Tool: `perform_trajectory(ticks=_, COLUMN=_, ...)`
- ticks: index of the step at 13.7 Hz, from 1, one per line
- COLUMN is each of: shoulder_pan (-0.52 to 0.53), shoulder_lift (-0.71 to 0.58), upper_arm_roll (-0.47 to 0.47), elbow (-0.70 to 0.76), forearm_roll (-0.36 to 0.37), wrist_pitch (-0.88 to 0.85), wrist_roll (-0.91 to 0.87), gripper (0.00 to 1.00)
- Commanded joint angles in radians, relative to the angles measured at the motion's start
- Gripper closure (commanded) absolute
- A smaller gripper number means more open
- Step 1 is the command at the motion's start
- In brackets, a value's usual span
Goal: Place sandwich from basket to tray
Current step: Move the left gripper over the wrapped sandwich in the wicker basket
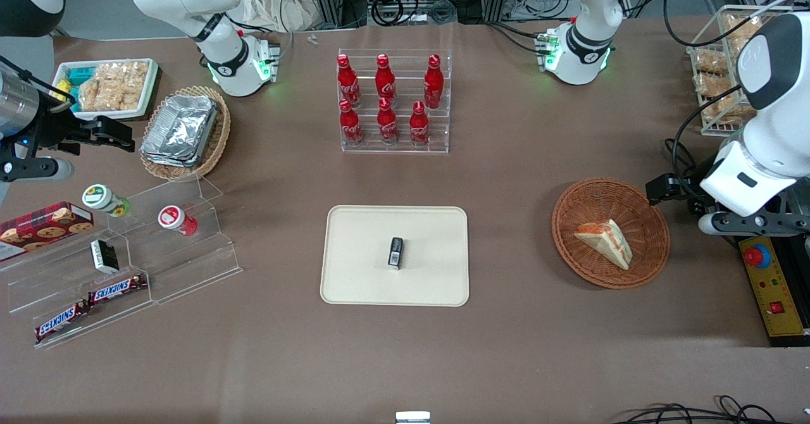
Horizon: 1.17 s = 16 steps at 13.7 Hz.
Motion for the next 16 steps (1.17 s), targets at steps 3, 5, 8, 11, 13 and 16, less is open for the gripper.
perform_trajectory(ticks=3, shoulder_pan=0.004, shoulder_lift=-0.006, upper_arm_roll=0.0, elbow=0.002, forearm_roll=-0.003, wrist_pitch=0.003, wrist_roll=-0.019, gripper=0.0)
perform_trajectory(ticks=5, shoulder_pan=0.004, shoulder_lift=0.003, upper_arm_roll=0.0, elbow=-0.004, forearm_roll=0.009, wrist_pitch=0.003, wrist_roll=-0.04, gripper=0.0)
perform_trajectory(ticks=8, shoulder_pan=0.006, shoulder_lift=0.034, upper_arm_roll=0.002, elbow=-0.021, forearm_roll=0.012, wrist_pitch=0.013, wrist_roll=-0.27, gripper=0.0)
perform_trajectory(ticks=11, shoulder_pan=0.011, shoulder_lift=0.069, upper_arm_roll=0.003, elbow=-0.055, forearm_roll=-0.001, wrist_pitch=0.059, wrist_roll=-0.445, gripper=0.0)
perform_trajectory(ticks=13, shoulder_pan=0.011, shoulder_lift=0.095, upper_arm_roll=0.005, elbow=-0.107, forearm_roll=0.009, wrist_pitch=0.16, wrist_roll=-0.643, gripper=0.0)
perform_trajectory(ticks=16, shoulder_pan=0.009, shoulder_lift=0.133, upper_arm_roll=0.006, elbow=-0.199, forearm_roll=0.034, wrist_pitch=0.306, wrist_roll=-0.844, gripper=0.0)
